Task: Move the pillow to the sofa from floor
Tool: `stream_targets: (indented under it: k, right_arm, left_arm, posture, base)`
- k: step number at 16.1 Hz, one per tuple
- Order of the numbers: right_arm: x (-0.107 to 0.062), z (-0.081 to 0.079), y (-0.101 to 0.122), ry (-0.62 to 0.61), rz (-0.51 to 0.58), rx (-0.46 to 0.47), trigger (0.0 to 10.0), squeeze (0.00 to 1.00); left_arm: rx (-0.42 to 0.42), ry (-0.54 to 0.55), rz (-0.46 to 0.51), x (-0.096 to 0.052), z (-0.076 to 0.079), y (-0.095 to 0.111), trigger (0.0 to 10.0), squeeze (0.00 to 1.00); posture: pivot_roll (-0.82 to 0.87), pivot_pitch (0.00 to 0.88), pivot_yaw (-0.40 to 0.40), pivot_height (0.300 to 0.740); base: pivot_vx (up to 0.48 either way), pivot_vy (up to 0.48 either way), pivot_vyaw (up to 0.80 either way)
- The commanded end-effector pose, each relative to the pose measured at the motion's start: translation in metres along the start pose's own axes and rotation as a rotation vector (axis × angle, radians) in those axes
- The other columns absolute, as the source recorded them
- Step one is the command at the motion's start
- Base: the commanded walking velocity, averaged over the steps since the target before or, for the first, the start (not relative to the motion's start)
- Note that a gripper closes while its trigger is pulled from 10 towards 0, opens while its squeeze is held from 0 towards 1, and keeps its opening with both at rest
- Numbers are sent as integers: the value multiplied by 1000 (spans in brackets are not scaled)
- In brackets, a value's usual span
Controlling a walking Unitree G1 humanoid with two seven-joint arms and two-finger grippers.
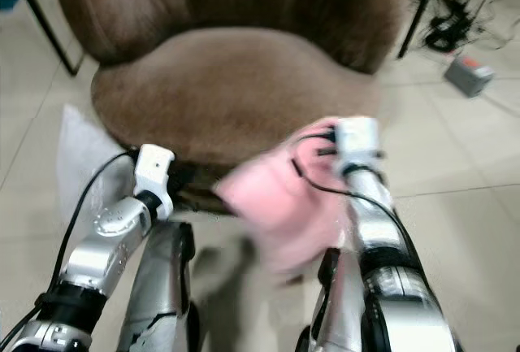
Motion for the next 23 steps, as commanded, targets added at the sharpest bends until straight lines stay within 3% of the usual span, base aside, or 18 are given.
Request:
stream_targets:
  k: [1,3,5,8,9,14,20,22,23]
  right_arm:
    - [-7,6,2,-43,29,34,0,0]
    - [-26,5,-12,-53,-5,34,0,0]
    - [-58,-10,-35,-20,-76,8,0,0]
    - [-68,-31,-39,39,-104,-8,0,0]
    - [-72,-41,-38,61,-111,6,0,0]
    - [-77,-58,-31,130,-117,40,0,0]
    - [-74,-65,-31,171,-145,-11,0,0]
    - [-74,-67,-30,175,-143,-7,0,0]
    - [-69,-71,-15,190,-95,-3,0,0]
  left_arm:
    - [-10,31,30,0,-7,6,10000,0]
    - [-16,82,50,-2,-19,12,10000,0]
    - [-75,176,58,-12,-37,15,10000,0]
    - [-110,181,60,-21,-29,5,10000,0]
    - [-114,173,63,-28,-20,-4,10000,0]
    - [-92,169,123,-42,-9,5,10000,0]
    - [23,153,95,-41,2,0,10000,0]
    - [27,147,95,-39,4,-1,10000,0]
    - [30,148,97,-38,6,1,10000,0]
  posture:
    - [28,0,38,468]
    - [18,0,57,468]
    - [27,0,53,468]
    - [42,0,40,468]
    - [59,0,22,468]
    - [95,0,-8,468]
    - [116,0,-31,468]
    - [113,0,-36,468]
    - [113,4,-40,468]
  base:
    - [0,0,0]
    - [0,0,0]
    - [0,0,0]
    - [0,0,0]
    - [0,0,0]
    - [0,0,0]
    - [0,0,0]
    - [0,0,0]
    - [0,0,0]
Point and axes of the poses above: a point about 5 cm out from each wrist's last joint towards the gripper, its own x axis pointing out of the wrist towards the gripper, its own y axis along the axis of the wrist's last joint, z = x × y, the point moved 3 cm from there along x, pointing out of the wrist towards the gripper, and after that the axes turned 7 degrees about -x, right-handed, at the moved point
